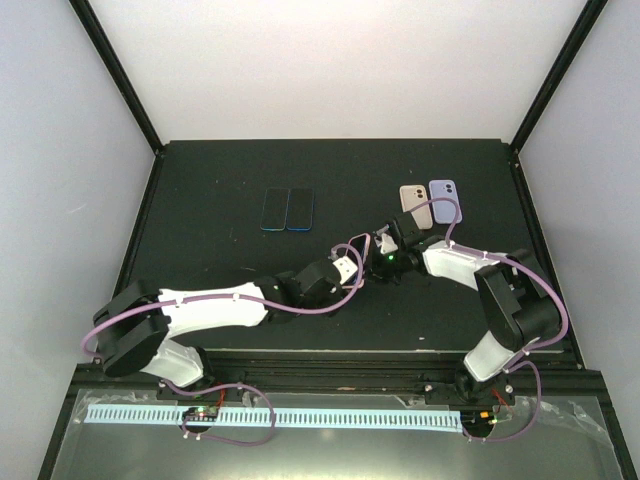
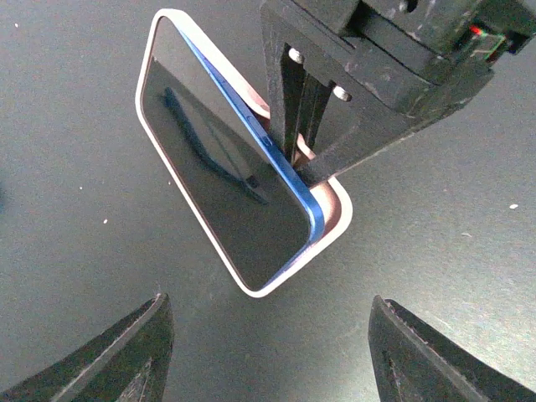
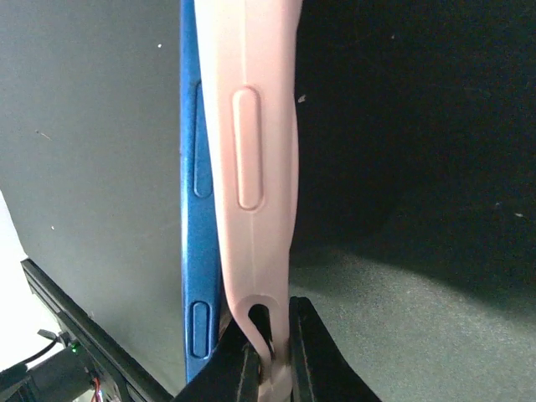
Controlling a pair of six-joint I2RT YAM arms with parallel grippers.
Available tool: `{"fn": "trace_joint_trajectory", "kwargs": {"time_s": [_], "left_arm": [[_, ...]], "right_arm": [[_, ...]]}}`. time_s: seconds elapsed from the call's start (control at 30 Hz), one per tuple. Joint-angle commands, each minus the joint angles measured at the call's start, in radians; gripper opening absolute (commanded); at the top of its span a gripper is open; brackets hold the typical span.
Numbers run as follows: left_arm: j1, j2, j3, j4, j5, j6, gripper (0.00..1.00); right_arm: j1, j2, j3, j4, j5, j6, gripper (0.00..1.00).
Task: Take the phone out of the phone case
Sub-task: Remove the phone case from the phone.
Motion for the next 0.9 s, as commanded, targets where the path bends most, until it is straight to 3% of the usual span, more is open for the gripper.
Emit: {"fn": "trace_joint_trajectory", "kwargs": {"time_s": [0.0,0.47,0.87], "left_arm": [[-0.021,0.062,0.073,0.027,-0.083,0.067,0.65],[-0.050,0.224,0.145,0.059,-0.325,0.176,0.55],[-0.059,0.236,0.130,0.111,-0.326,0.213,0.59]], "right_arm": [[-0.002,0.018,0.048,0.019,-0.010,0.002,0.01],[-0.001,0.006,0.033,0.036,-0.050,0.012,0.01],[-0.002,0.005,0.020,0.061,-0.095,0.016,0.01]]}}
